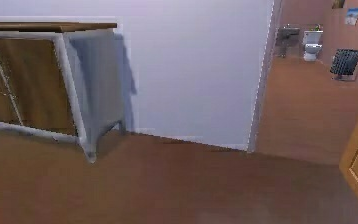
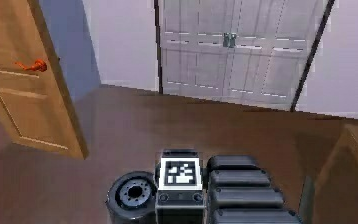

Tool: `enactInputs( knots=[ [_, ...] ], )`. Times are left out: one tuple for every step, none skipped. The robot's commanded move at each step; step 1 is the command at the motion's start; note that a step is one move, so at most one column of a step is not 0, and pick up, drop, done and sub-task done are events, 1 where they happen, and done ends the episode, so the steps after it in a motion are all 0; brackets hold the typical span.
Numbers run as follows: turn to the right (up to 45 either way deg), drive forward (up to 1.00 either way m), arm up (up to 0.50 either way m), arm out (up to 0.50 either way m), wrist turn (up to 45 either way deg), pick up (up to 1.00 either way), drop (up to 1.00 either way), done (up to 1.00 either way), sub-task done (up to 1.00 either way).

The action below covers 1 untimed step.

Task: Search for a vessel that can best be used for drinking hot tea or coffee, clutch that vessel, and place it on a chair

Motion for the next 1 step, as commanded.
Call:
enactInputs(
  knots=[
    [45.0,0.0,0.0,0.0,0.0,0.0,0.0,0.0,0.0]
  ],
)
